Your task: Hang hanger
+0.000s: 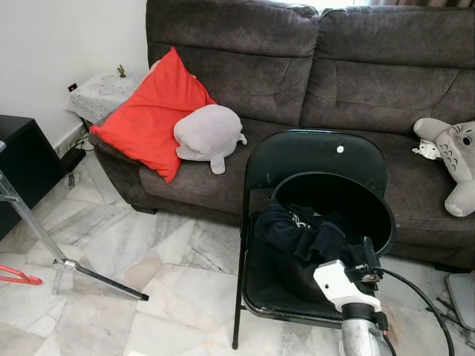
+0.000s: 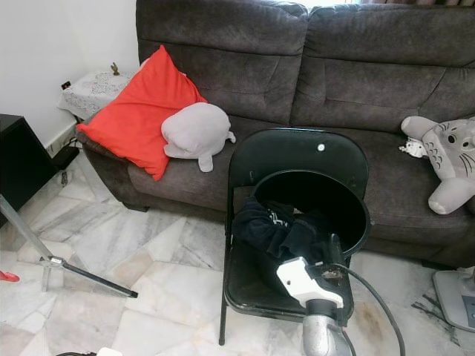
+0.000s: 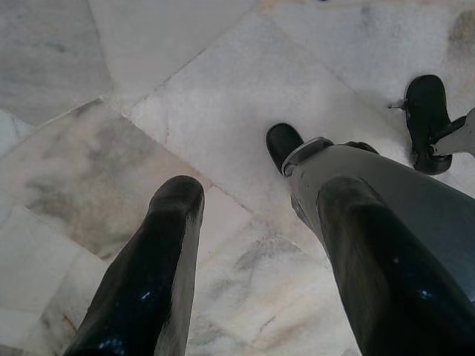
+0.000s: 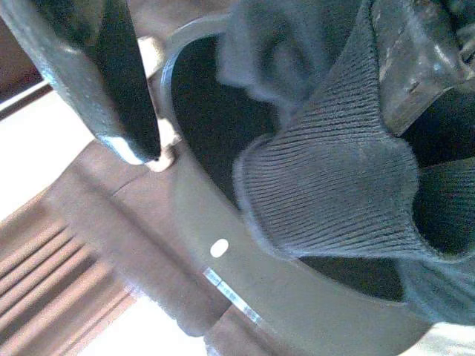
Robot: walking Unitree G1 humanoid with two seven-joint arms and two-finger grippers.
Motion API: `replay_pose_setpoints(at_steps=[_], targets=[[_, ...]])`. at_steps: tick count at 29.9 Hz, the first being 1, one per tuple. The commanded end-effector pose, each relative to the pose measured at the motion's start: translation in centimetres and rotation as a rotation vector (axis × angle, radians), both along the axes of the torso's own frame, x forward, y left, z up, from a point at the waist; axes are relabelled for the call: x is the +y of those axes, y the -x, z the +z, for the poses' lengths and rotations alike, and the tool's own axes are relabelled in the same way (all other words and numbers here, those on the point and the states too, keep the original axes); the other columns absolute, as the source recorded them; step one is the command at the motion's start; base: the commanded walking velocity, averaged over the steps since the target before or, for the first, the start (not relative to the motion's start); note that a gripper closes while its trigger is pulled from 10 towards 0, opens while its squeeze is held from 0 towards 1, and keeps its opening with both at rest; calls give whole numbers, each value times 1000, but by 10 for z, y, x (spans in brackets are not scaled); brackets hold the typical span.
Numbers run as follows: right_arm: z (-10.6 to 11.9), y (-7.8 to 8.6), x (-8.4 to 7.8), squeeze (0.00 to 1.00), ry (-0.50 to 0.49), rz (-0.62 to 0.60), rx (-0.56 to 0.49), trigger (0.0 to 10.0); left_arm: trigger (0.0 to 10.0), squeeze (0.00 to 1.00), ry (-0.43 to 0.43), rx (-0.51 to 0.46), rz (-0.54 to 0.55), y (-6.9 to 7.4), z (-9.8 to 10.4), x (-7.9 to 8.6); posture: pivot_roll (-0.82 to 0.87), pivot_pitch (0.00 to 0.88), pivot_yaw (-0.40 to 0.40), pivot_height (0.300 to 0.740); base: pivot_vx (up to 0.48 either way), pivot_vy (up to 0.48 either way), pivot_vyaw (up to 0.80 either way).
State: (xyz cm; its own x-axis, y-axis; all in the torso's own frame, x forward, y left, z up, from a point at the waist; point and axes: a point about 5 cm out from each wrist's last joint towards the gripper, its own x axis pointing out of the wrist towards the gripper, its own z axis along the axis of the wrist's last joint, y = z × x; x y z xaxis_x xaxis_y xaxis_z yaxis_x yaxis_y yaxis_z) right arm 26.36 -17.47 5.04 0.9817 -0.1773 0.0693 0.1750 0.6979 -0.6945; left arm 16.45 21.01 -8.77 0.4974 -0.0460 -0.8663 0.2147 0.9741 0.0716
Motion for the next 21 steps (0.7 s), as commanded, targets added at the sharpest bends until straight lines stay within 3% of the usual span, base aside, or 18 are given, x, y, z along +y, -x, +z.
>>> replay_pose_setpoints(at_steps=[1, 7, 14, 21], targets=[[-11, 2, 0, 0, -92, -23, 68, 10000, 10000, 0, -13, 18, 0, 5, -2, 5, -124, 67, 53, 740, 0, 0, 0], [3, -10, 0, 0, -237, -43, -10, 10000, 10000, 0, -15, 18, -2, 5, -1, 5, -121, 68, 56, 740, 0, 0, 0], [12, -14, -2, 0, -227, -43, -72, 10000, 10000, 0, -16, 17, -2, 5, -1, 5, -118, 69, 55, 740, 0, 0, 0], [4, -10, 0, 0, -239, -30, -36, 10000, 10000, 0, -15, 18, -6, 5, -1, 5, -119, 68, 55, 740, 0, 0, 0]])
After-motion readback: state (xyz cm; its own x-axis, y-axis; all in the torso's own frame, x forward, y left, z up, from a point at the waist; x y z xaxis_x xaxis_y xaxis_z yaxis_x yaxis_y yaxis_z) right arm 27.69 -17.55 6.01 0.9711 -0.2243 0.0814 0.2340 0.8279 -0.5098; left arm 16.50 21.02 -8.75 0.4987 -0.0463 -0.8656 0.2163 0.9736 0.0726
